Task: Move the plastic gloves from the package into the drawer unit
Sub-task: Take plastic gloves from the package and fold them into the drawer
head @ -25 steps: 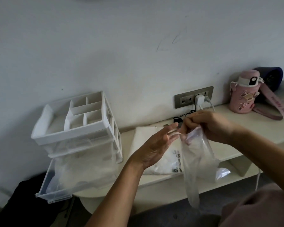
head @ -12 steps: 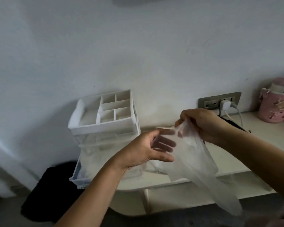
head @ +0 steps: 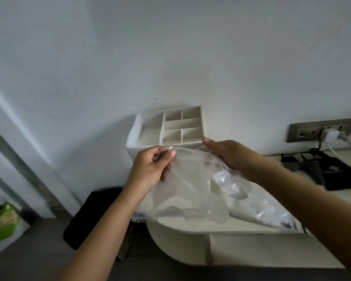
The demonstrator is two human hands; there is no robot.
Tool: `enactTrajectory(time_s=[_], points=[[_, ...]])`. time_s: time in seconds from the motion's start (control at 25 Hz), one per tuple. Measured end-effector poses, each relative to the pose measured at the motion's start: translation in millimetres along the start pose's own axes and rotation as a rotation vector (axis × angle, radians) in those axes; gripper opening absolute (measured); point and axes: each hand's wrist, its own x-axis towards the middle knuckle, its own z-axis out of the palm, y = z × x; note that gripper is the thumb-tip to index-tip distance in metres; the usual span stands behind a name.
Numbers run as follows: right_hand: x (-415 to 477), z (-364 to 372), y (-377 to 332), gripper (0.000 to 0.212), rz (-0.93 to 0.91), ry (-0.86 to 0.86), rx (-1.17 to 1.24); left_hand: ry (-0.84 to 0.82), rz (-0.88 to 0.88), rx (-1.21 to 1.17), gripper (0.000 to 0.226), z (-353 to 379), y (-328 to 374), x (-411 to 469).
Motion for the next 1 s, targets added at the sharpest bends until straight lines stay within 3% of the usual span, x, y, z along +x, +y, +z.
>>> enactTrajectory(time_s=[0.16,0.24,0.4,0.52,0.56,0.64,0.72,0.8,1.0], points=[[17,12,14,0.008,-0.056,0.009,0.019,0.095,-0.019,0.218,0.023,-22,-39,14],[24,17,18,0.005,-0.106,0.079,-0.024,0.086,-0.028,0.288,0.019,-30,-56,16],[22,27,14,0.008,-0.275,0.345,-0.500,0.117,-0.061,0.403,0.025,-35,-74,15],[0,45,9,0.011,-0.556,0.614,-0.756,0.155,-0.089,0.415,0.028,-36,-77,14],[-10,56,6,0.012,-0.645,0.590,-0.722,0.160,-0.091,0.451,0.029,-36,-77,13],[-19,82,1,0.017,-0.687,0.340,-0.620,0.166,-0.113,0.537,0.032,-33,-79,12],[-11,105,3,0.032,-0.558,0.057,-0.595,0.162,-0.105,0.586,0.031,-29,-82,13],[9,115,14,0.041,-0.420,-0.113,-0.644,0.154,-0.059,0.594,0.024,-25,-87,14],[44,110,35,0.042,-0.280,-0.286,-0.846,0.164,0.022,0.675,0.020,-21,-86,13]])
